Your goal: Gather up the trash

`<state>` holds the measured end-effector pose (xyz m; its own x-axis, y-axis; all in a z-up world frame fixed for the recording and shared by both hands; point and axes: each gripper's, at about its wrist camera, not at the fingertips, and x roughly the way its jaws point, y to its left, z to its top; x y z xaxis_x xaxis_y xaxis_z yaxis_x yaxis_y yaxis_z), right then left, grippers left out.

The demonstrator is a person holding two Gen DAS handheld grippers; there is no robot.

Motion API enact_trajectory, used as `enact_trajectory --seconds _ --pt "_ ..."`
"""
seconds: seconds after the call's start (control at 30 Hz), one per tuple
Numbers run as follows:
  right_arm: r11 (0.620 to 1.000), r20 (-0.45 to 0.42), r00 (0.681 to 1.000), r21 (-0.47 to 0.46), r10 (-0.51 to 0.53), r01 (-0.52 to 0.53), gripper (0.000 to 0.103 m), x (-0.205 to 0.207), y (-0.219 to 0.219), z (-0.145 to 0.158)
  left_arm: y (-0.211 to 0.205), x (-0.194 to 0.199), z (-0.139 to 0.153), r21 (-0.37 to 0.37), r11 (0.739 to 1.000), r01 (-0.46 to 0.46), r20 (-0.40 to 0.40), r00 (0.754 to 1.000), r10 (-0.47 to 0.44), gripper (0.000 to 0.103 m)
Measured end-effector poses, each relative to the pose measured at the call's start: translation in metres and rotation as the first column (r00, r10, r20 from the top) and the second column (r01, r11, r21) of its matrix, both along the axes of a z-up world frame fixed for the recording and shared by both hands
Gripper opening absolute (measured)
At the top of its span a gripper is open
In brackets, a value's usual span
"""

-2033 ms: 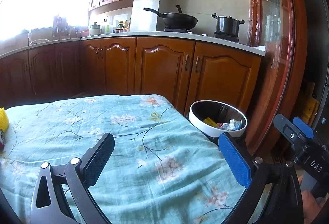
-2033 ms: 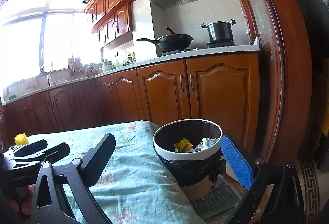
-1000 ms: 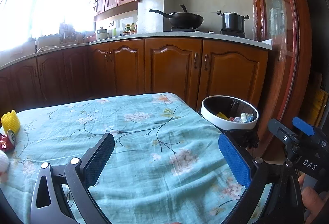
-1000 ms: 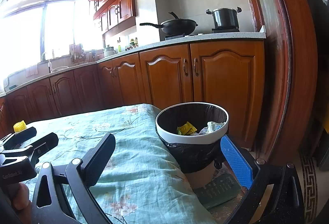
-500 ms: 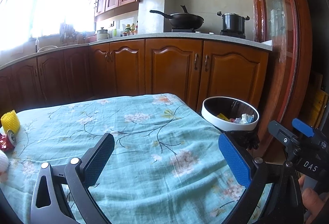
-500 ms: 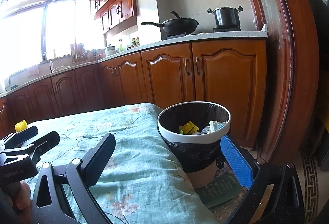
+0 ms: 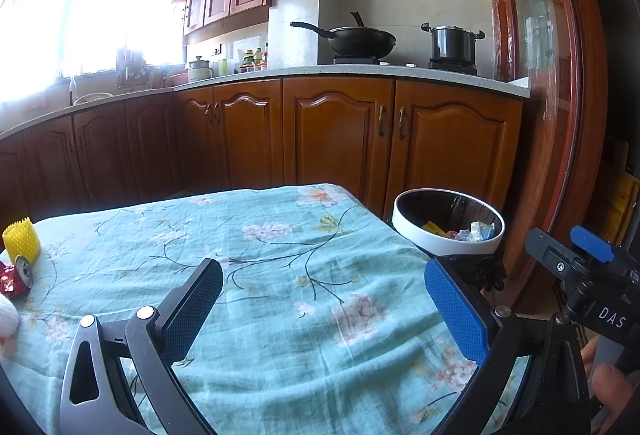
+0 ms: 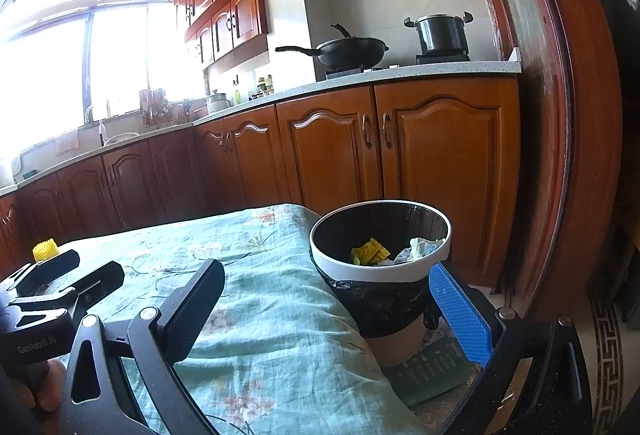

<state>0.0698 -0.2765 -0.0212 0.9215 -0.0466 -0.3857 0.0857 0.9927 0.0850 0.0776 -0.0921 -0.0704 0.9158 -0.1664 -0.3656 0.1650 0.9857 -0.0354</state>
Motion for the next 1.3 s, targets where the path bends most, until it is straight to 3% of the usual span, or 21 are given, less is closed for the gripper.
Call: enact_trajectory --seconds 1.3 --pt "0.999 0.027 0.999 0.031 0.027 -0.028 0.103 -0.002 0.0 0.012 0.002 0.005 -0.003 -0.001 1.0 0.007 -0.01 1.0 -0.007 0.102"
